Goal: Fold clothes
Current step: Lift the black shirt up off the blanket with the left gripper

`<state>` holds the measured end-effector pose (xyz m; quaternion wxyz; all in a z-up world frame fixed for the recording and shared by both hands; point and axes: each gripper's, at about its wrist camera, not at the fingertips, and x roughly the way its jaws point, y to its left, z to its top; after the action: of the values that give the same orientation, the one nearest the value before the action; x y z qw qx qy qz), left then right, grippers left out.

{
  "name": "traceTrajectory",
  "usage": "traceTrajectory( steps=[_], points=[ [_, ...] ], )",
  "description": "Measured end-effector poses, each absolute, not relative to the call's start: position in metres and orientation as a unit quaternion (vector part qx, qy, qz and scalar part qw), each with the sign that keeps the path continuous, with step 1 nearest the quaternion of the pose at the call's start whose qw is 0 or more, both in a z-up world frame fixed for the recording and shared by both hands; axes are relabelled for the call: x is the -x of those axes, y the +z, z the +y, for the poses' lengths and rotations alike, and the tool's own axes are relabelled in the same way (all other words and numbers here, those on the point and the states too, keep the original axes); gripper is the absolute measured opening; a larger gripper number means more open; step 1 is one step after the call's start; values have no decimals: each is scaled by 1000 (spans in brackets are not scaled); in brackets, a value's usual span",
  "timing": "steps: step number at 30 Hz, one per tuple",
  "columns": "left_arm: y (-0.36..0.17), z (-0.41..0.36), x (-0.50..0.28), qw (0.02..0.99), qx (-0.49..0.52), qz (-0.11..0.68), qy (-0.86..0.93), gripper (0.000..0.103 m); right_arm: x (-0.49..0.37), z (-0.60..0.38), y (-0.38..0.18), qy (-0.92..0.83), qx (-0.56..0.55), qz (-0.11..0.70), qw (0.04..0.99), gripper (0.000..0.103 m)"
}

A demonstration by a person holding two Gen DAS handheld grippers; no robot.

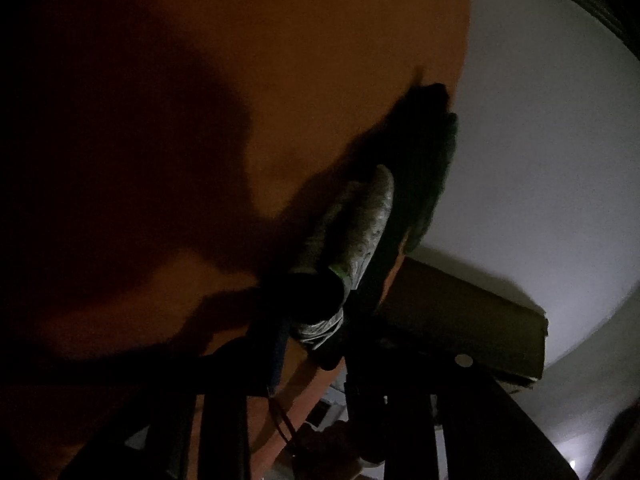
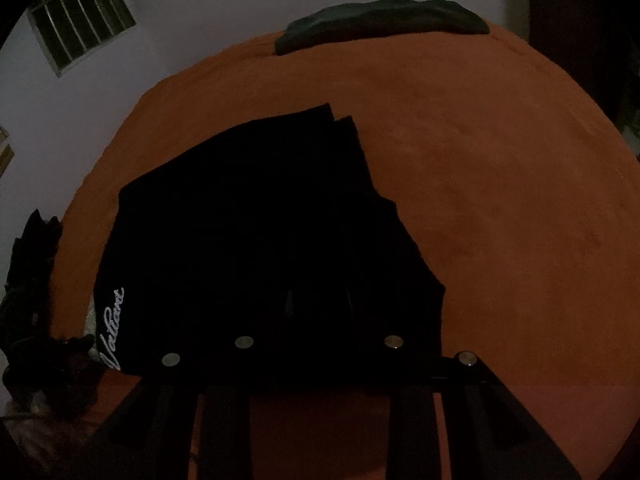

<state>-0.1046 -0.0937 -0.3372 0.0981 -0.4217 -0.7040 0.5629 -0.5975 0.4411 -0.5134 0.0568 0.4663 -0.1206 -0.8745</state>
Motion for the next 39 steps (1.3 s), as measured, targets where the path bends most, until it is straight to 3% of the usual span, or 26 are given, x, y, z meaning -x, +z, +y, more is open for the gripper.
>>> traceTrajectory(
  steps=[6,13,17,23,24,26,27,28,29,36,39],
  points=[
    [-324,-100,107,120,415,-657,618,15,596,442,-511,-872,-469,-126,57,25],
    [-307,-127,110,126,414,-636,638,14,610,440,-492,-869,-471,-116,91,25],
    [-289,-140,108,128,407,-624,654,13,647,426,-469,-834,-494,-74,236,25],
    [-283,-162,107,138,425,-583,678,14,714,370,-425,-721,-528,55,445,25],
    [-284,-156,110,138,430,-585,674,15,728,354,-418,-693,-534,73,478,30],
    [-286,-144,116,138,438,-589,665,17,756,320,-409,-653,-536,110,524,61],
    [-290,-141,115,134,437,-596,661,24,772,303,-408,-637,-539,125,537,80],
    [-293,-137,114,129,435,-603,656,37,788,286,-408,-621,-542,139,549,82],
    [-297,-134,113,125,433,-610,652,40,803,266,-410,-606,-547,157,557,82],
    [-320,-111,108,100,421,-649,625,40,883,162,-476,-529,-593,274,541,82],
    [-323,-109,108,103,419,-653,622,33,893,142,-508,-489,-616,293,544,82]
  ],
)
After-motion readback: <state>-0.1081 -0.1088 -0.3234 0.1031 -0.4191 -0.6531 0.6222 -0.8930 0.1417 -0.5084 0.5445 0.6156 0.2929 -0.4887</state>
